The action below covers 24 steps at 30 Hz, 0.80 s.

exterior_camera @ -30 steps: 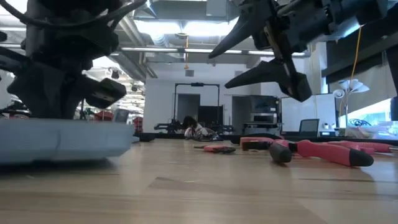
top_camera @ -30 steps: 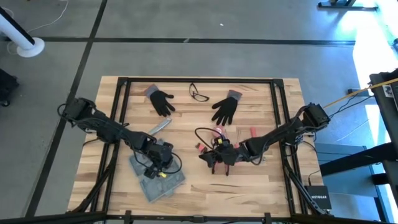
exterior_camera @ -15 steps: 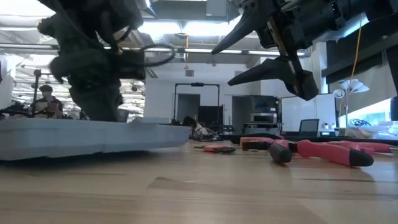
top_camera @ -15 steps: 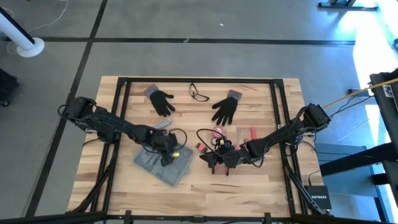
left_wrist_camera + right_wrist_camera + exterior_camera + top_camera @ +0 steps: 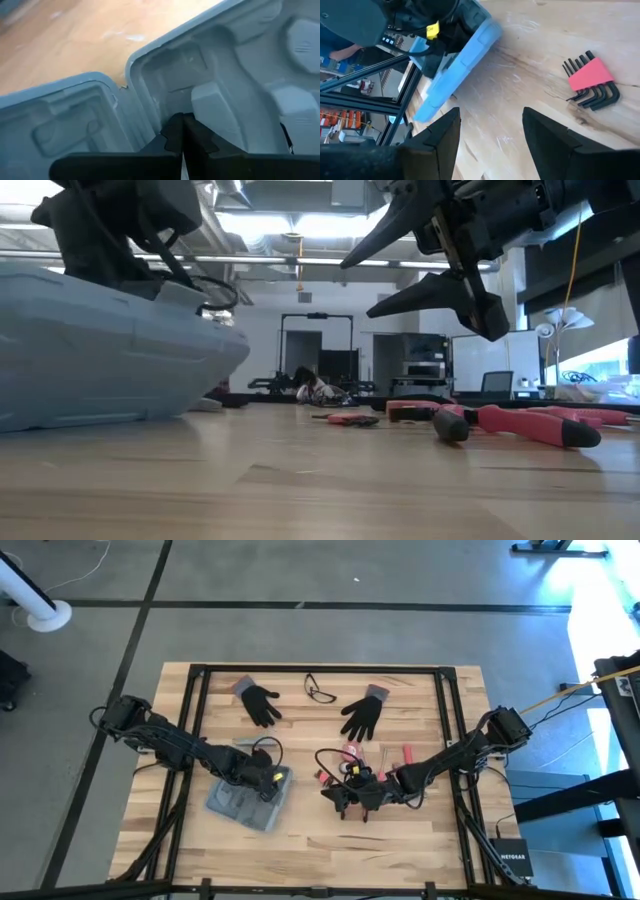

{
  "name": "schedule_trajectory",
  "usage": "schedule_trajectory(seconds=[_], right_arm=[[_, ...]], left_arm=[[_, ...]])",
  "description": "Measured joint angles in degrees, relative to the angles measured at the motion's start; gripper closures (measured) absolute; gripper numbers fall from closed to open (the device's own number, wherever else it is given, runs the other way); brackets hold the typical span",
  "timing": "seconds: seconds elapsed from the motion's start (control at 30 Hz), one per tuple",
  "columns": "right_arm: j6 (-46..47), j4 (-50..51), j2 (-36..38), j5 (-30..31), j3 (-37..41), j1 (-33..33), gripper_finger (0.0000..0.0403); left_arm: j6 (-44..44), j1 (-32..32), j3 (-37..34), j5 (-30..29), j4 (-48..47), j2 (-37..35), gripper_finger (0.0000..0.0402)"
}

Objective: Prefit tool cases

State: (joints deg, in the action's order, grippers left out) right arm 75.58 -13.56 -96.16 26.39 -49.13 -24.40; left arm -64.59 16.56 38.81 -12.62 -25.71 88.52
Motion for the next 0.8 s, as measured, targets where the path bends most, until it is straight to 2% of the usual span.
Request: schedule_trajectory(seconds=[0.1, 0.2, 0.43, 0.53, 0.6, 0.7, 0.8], right_arm=[[-1.6, -0.2, 0.3, -0.1, 0.0, 0.0, 0.0199], [-3.8, -0.4, 1.4, -0.5, 0.0, 0.0, 0.0199], [-6.5, 0.2, 3.6, -0.2, 0.0, 0.0, 0.0199], [-5.0, 4.0, 4.3, 2.2, 0.0, 0.3, 0.0199], [-3.1, 6.9, 4.3, 1.4, 0.0, 1.2, 0.0201], [-0.7, 12.3, 4.2, -3.9, -0.7, 4.1, 0.0234], [-5.7, 20.0, 3.9, -8.9, -3.9, 7.4, 0.0308]], left_arm=[[-2.7, -0.7, -0.2, -3.1, 0.0, -2.2, 0.0401], [-1.1, -1.8, -0.1, -6.7, -0.7, -5.4, 0.0401], [4.2, -3.1, 0.2, -6.5, -1.9, -10.3, 0.0401], [6.8, -2.2, 0.3, -6.7, -2.0, -12.4, 0.0401], [10.1, -1.3, 0.3, -6.6, -1.0, -14.1, 0.0401], [14.8, 0.2, 0.4, -6.7, 1.3, -17.2, 0.0401], [18.8, 2.7, 0.4, -7.9, 2.1, -20.2, 0.0401]])
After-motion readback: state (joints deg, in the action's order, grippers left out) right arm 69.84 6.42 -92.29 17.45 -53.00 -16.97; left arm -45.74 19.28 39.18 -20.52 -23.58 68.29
